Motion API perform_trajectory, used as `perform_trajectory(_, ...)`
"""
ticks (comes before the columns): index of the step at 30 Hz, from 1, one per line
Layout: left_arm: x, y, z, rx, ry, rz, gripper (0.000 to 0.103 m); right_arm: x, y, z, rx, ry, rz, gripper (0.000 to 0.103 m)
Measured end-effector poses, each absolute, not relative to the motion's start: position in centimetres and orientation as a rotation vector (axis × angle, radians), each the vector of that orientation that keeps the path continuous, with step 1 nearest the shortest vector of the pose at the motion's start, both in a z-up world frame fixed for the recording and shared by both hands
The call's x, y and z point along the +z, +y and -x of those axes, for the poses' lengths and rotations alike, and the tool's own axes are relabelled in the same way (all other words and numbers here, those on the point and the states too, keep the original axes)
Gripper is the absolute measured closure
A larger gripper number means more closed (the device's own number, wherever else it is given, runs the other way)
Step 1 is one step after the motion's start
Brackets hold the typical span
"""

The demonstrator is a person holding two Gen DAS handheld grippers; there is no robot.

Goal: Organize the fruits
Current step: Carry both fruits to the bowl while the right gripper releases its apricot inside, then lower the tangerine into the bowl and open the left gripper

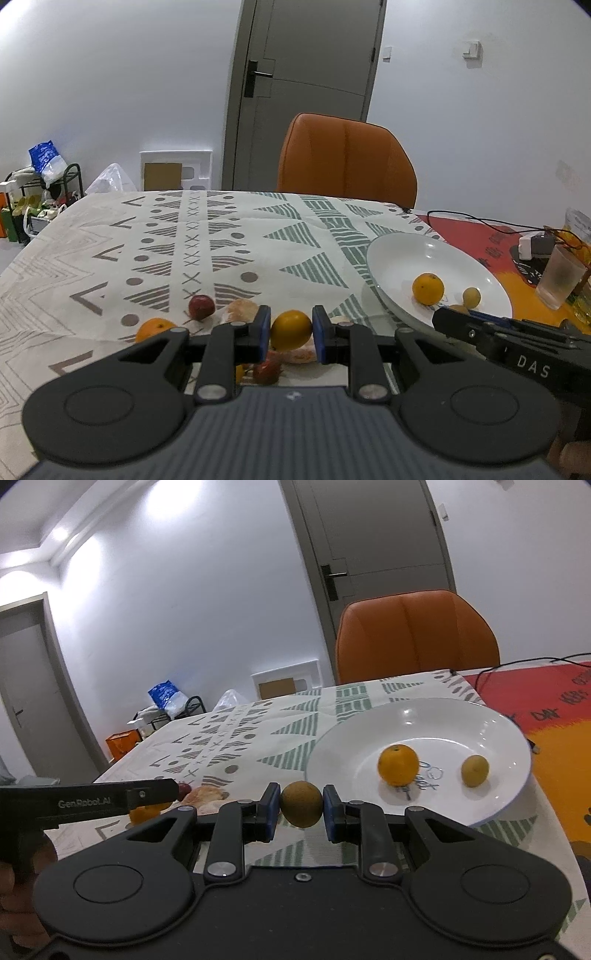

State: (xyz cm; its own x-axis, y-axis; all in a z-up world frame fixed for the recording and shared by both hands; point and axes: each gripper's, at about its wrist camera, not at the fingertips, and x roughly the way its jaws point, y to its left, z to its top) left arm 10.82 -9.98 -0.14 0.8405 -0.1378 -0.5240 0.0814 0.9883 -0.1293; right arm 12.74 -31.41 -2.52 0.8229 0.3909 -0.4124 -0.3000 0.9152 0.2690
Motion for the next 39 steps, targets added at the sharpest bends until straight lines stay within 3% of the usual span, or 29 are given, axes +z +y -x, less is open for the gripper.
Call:
perform_trajectory(20,-0.5,-14.6,-13.7,-0.199,0.580,0.059,0.081,-3.8,-36.0,-14.0,0.258,0.486,-0.257,0.080)
perform_trajectory(24,-0.5,-15.7,-14.1,-0.219,0.581,0.047,0.081,-3.8,-37.0,-14.2,0.212,0.476,-0.271,0.072)
perform_trajectory(39,0.1,-20.3,-15.9,-0.298,0.574,0.001,0.081,-3.7,-39.5,-12.8,0.189,0.472,-0.296,0.071)
